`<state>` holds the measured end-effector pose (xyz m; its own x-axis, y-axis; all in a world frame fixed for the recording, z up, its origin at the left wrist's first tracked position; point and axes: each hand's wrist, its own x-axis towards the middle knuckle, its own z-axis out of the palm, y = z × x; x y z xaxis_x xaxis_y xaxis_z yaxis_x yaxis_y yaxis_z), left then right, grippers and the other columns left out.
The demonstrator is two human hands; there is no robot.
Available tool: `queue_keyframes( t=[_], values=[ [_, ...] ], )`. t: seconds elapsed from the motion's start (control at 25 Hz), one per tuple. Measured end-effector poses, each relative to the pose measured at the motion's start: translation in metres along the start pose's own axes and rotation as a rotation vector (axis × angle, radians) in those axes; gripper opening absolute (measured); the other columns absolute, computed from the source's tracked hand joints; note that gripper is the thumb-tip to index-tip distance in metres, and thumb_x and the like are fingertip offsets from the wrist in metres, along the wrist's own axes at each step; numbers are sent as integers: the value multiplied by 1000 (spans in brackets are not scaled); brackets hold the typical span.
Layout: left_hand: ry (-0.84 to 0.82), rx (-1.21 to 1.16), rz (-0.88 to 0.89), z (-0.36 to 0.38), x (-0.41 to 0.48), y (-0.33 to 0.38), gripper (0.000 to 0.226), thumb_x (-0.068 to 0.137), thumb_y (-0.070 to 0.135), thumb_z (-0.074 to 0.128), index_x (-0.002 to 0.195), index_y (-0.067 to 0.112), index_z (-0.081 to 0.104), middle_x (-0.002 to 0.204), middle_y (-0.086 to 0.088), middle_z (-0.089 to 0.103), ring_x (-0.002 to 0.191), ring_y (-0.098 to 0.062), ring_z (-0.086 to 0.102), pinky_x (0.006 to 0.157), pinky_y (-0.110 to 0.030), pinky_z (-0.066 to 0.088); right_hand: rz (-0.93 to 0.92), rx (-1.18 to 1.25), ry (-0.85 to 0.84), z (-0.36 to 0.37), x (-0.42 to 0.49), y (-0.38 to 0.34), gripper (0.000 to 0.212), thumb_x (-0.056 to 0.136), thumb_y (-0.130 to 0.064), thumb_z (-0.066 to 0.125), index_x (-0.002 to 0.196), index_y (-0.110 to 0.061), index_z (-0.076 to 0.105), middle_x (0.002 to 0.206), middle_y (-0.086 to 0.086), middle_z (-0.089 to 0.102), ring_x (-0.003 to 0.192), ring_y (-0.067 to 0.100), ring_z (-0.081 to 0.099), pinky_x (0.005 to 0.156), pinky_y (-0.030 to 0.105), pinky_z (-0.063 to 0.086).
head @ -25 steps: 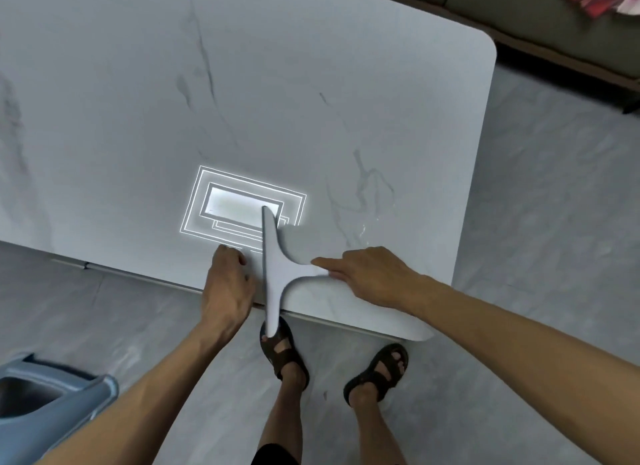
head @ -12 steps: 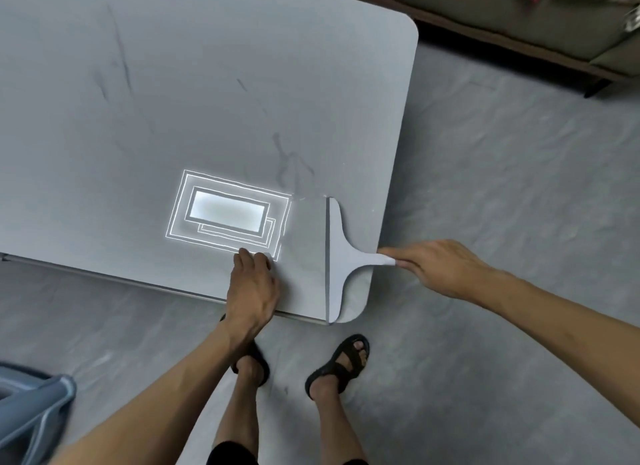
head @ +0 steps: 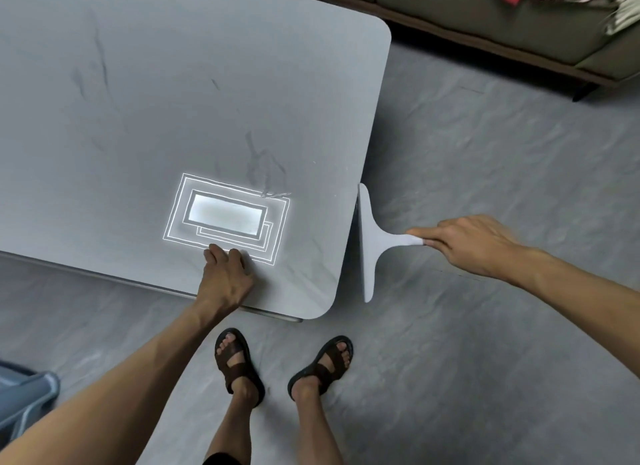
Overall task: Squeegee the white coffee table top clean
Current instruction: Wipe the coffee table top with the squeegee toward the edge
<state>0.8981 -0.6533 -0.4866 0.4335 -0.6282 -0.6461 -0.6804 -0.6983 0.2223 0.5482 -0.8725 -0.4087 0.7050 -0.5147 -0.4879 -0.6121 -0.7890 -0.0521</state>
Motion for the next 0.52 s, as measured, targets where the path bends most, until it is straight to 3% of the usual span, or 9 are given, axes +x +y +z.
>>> queue_keyframes(
  t=[0.16,0.28,0.36,0.52],
  values=[
    [80,-34,116,-4,-6,-1,20,85,5,53,102,-5,52,113,-25,48,103,-37,45,84,-46,43,-25,-114,54,-6,-14,5,40,97,-53,19,134,-60,35,81,-7,62,69,23,63,51,28,33],
    [190,-254,-10,-8,-12,-6,9,88,11,49,91,2,49,95,-18,56,81,-33,52,66,-38,39,-95,-73,58,-13,-4,-19,39,98,-50,25,134,-57,40,78,-6,61,64,23,61,48,28,33],
    [209,-322,-84,-9,-15,-12,6,88,12,49,89,7,47,88,-15,57,73,-29,52,62,-37,40,-173,-35,60,-19,18,-49,38,99,-49,28,134,-55,41,75,-7,58,61,22,58,46,28,33],
    [220,-349,-155,-17,-15,-33,10,87,15,52,92,14,44,84,-7,56,73,-28,52,64,-35,43,-361,8,-65,-26,76,-129,41,100,-50,17,140,-56,28,70,-9,44,63,23,49,50,30,39]
  ],
)
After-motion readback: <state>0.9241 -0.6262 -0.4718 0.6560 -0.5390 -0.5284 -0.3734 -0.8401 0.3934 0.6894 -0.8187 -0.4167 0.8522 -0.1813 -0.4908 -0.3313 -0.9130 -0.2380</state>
